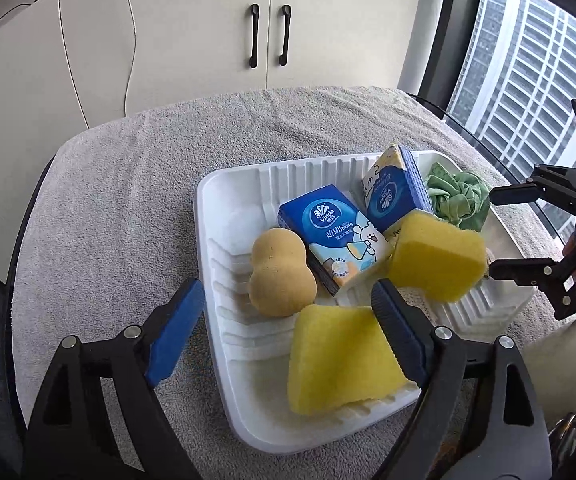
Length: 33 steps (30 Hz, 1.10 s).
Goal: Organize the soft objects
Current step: 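Withdraw both open tools from the tray, then move both open tools past the tumbler and mug toward the remaining soft items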
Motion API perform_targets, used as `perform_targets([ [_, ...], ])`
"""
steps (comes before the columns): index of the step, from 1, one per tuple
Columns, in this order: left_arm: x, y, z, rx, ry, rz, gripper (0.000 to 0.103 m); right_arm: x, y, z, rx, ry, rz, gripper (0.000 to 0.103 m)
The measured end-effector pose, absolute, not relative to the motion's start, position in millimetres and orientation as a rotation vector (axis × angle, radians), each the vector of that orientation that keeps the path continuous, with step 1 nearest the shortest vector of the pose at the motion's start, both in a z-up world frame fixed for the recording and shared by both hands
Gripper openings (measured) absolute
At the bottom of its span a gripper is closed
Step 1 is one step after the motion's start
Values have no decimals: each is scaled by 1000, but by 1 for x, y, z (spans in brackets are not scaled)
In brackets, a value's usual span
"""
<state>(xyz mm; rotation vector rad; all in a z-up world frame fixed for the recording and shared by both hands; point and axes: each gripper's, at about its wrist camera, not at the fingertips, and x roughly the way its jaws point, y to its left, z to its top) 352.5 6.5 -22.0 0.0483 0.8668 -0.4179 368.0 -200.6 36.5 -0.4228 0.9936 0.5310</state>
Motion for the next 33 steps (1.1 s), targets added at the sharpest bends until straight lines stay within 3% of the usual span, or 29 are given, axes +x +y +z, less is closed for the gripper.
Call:
perform_targets([
  [10,350,13,-12,13,839,-411,103,363,-213,49,-368,955,516,90],
  [23,329,45,18,-37,756,-300,103,339,-237,79,-291,892,447,102],
  [33,243,90,48,-55,635,-195,103,273,-302,115,-80,770,306,103],
])
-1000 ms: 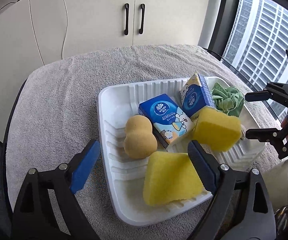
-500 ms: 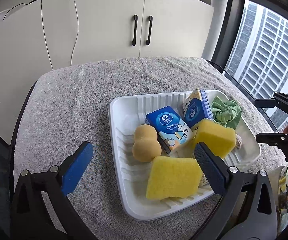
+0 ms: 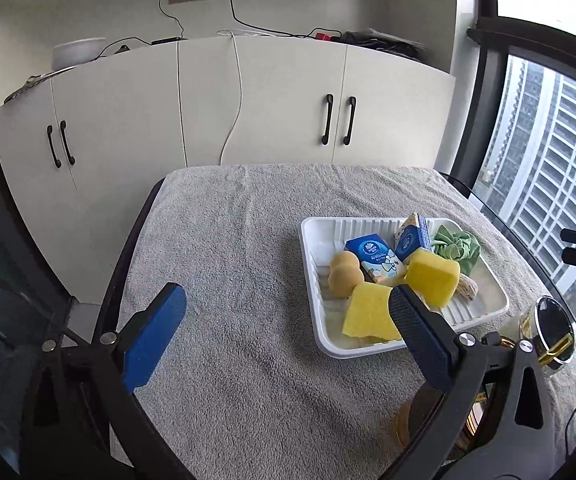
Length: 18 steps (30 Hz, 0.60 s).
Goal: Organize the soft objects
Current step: 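Move both open tools past the tumbler and mug toward the remaining soft items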
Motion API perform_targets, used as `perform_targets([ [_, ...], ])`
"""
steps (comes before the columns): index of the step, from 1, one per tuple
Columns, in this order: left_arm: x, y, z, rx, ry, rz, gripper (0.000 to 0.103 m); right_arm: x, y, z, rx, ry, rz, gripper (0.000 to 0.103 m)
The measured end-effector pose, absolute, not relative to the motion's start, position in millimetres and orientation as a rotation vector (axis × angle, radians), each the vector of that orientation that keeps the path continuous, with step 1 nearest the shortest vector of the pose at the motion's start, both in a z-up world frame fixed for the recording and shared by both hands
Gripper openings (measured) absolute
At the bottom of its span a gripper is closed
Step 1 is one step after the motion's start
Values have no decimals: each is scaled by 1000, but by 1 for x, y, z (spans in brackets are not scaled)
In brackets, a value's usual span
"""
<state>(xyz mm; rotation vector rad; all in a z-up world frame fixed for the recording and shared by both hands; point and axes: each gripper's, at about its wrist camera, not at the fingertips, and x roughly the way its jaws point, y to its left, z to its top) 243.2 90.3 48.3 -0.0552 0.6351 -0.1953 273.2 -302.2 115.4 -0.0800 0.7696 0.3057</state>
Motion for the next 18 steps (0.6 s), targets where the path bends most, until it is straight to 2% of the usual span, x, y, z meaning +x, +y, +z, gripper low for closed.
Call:
perform_targets([
  [7,174,94,39,-46,632,-205,103,204,-311,115,-24,738,297,103],
  [18,87,84,8,-56,697,-213,103,111,-274,87,-73,777,309,103],
])
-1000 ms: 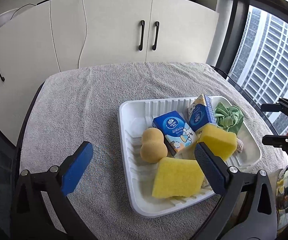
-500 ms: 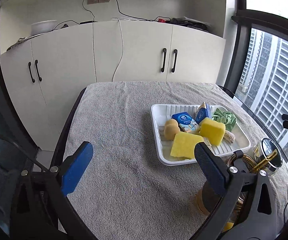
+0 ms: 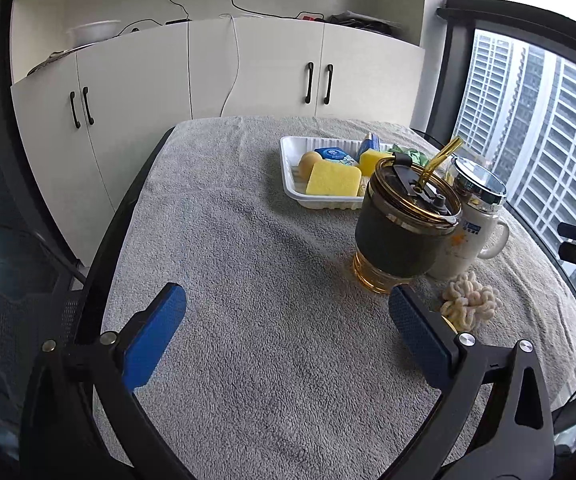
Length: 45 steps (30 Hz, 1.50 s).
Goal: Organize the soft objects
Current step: 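Move both open tools past the tumbler and mug toward the remaining soft items, then grasp the yellow egg-shaped sponge with the left tool while the right tool grasps the white coiled rope toy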
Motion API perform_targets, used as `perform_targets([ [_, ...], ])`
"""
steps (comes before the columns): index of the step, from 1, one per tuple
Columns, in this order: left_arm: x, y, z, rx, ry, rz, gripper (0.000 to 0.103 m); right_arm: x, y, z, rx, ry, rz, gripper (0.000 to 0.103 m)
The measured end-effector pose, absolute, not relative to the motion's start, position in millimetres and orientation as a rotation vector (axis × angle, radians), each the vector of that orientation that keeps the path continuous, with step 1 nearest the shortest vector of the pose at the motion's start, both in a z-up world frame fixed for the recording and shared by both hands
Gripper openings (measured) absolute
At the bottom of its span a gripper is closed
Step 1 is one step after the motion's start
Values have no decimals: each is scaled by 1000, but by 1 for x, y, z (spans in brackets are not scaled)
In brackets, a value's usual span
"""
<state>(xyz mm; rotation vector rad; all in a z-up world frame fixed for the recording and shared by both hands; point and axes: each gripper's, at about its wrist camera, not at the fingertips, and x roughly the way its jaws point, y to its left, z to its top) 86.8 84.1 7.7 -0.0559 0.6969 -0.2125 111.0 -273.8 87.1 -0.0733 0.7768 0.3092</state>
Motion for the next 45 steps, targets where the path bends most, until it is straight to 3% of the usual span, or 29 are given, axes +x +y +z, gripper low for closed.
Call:
perform_targets([
  [14,35,22,-17,-23,747,-309,103,72,-209,56,-107,812,387,103],
  [25,61,-27,-33,60,785,-331,103,113,-194,25,-123,891,377,101],
  [29,76,-32,-38,78,813,-316,103,126,-196,17,-110,929,385,94],
  [41,83,-30,-52,88,863,-280,101,141,-176,0,-122,986,436,93],
  [45,87,-32,-57,89,885,-284,88,144,-171,-5,-121,1010,427,91],
])
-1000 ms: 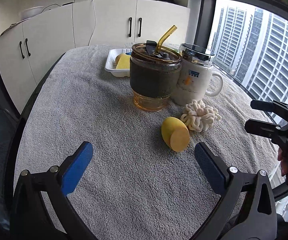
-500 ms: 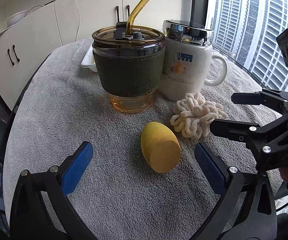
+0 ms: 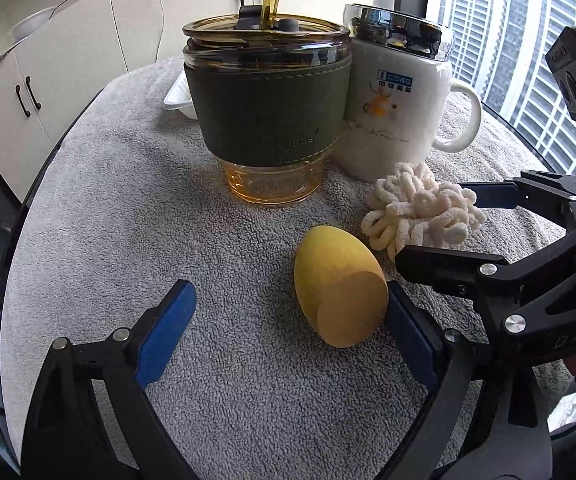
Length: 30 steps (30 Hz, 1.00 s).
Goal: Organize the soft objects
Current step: 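Grasp the yellow egg-shaped sponge with the left tool while the right tool grasps the white coiled rope toy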
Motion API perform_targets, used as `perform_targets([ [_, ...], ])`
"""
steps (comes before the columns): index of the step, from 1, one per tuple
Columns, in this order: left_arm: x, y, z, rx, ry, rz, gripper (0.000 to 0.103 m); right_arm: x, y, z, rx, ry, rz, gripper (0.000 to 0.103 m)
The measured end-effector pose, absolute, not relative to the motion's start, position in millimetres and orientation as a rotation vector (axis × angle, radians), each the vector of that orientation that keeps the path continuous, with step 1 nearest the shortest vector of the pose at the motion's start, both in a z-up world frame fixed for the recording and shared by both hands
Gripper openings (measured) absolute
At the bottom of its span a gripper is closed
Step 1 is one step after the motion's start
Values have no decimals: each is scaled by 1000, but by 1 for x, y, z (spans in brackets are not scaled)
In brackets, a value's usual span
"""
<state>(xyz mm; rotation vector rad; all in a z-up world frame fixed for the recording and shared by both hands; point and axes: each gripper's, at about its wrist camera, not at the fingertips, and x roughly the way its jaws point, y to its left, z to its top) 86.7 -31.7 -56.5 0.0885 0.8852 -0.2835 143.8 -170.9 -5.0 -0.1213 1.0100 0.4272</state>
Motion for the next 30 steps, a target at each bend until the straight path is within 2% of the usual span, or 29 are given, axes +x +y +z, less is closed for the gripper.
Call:
perform_targets([
  [3,90,-32,-58,82,897,-293,78,146,-168,-7,-128,1016,411,88],
  [9,92,-31,-57,78,894,-299,73,150,-165,-6,-137,1019,397,85],
  [17,79,-34,-57,81,886,-307,59,152,-160,-7,-161,1023,375,80],
  [20,78,-35,-58,85,885,-309,54,153,-159,-8,-170,1020,365,73],
  [24,78,-36,-58,83,884,-311,51,152,-158,-7,-182,1018,362,65],
  [28,76,-35,-56,69,879,-321,38,148,-155,-7,-200,1005,359,47],
  [30,75,-35,-56,61,875,-327,36,146,-156,-6,-199,999,361,36],
])
